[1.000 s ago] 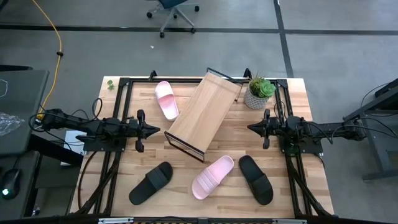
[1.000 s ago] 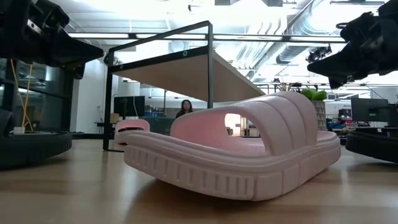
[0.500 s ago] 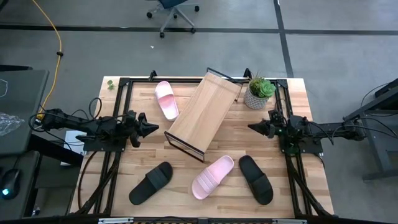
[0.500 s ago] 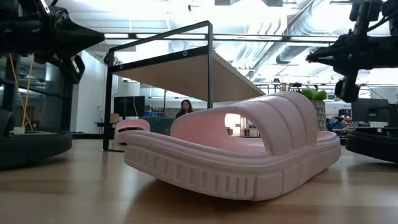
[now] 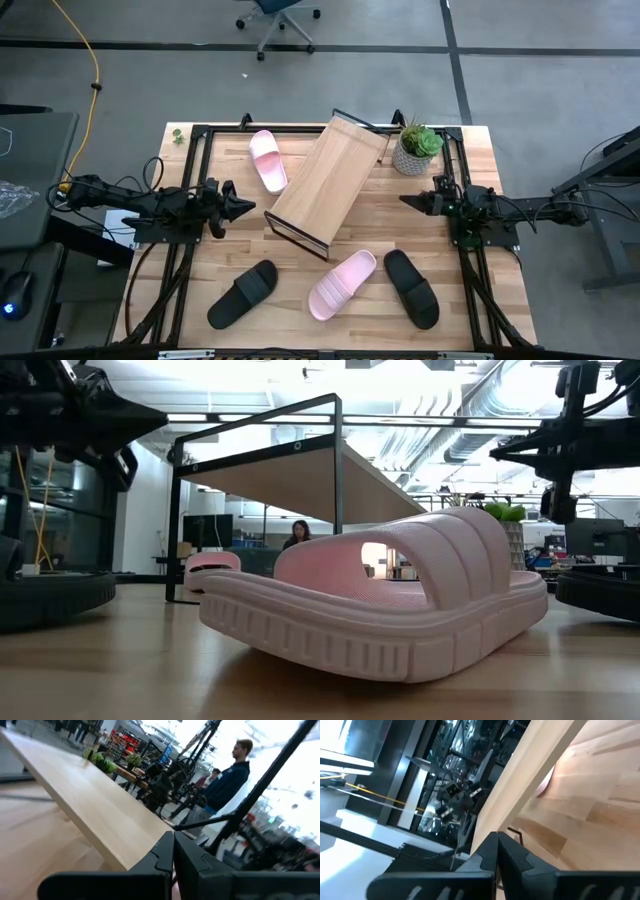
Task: Pick and place slides into the shelf
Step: Put the bottom pink slide on the shelf
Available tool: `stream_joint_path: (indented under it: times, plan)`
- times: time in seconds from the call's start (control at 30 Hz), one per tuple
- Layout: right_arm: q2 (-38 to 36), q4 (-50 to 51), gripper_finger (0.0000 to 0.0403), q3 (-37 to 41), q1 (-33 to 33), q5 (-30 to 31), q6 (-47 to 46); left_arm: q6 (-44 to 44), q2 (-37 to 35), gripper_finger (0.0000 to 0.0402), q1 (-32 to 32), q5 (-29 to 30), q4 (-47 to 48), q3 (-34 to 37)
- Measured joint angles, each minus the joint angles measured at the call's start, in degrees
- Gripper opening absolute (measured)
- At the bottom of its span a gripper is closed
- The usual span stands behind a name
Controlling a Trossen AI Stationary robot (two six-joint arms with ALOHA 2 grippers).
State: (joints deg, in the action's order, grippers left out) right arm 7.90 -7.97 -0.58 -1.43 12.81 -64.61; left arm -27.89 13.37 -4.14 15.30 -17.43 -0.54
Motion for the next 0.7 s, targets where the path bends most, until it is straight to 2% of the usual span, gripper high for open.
stream_joint_path:
  times: [0.1, 0.2, 0.33, 0.5, 0.7]
  plan:
    - [0.00, 0.01, 0.0000, 0.01, 0.00, 0.76, -1.08, 2.67, 0.02, 0.0001, 0.00, -0.59, 0.13, -1.05]
    - [0.00, 0.01, 0.0000, 0.01, 0.02, 2.59, -3.81, 4.10, 0.00, 0.0001, 0.00, -1.19, 0.07, -4.68]
    - [0.00, 0.01, 0.0000, 0.02, 0.02, 6.04, -6.08, 10.76, -0.01, 0.0001, 0.00, -0.16, 3.25, -10.79]
    - [0.00, 0.01, 0.0000, 0.00, 0.02, 8.36, -6.00, 16.71, 0.76, 0.0001, 0.00, 4.67, 20.07, -21.63]
    - [0.01, -0.02, 0.0000, 0.00, -0.01, 10.55, -6.05, 25.99, 6.33, 0.0001, 0.00, 14.41, 39.74, -37.71]
